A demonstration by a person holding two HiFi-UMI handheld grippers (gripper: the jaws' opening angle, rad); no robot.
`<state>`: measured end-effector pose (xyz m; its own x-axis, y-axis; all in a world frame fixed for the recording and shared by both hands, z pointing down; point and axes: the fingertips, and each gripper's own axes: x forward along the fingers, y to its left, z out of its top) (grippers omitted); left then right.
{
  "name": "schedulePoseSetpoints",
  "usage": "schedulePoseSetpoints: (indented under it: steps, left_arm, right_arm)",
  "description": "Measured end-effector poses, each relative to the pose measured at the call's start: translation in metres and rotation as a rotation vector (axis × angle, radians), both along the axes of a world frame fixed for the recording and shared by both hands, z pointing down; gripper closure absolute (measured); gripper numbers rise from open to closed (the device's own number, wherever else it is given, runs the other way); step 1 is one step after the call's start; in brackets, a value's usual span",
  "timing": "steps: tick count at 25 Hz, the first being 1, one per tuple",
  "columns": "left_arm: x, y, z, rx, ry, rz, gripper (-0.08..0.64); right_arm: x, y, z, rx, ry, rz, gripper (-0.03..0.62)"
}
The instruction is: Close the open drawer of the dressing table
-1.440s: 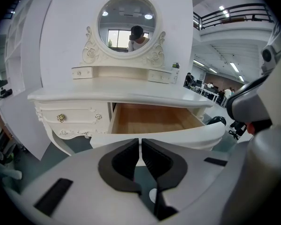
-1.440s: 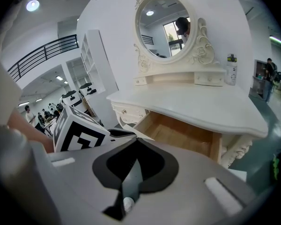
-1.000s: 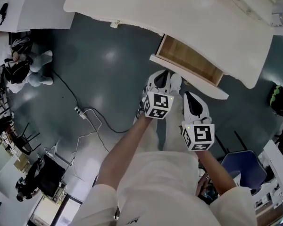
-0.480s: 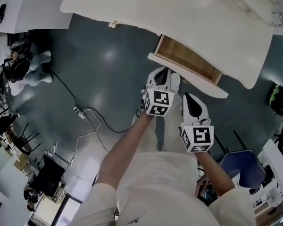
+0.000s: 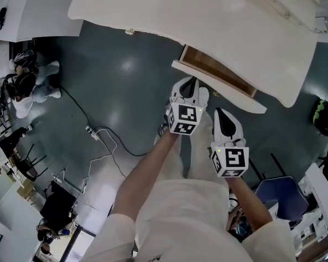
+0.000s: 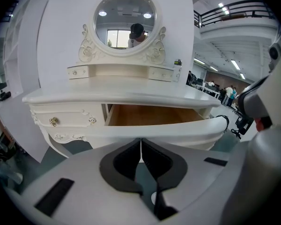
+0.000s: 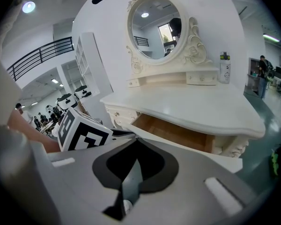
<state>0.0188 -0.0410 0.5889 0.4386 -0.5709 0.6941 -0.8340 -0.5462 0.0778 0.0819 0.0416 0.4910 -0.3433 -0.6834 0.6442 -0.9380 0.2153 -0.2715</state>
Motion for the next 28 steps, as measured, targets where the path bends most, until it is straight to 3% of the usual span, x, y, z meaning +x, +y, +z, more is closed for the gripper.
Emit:
schedulePoseSetpoints:
  steps: [28]
  left_arm:
    - [0.016,-0.035,0.002,0.004,0.005,-0.018,0.551]
  right_arm:
    - [0.022,-0.056,0.012,-0.001,-0.008,-0.033,0.591]
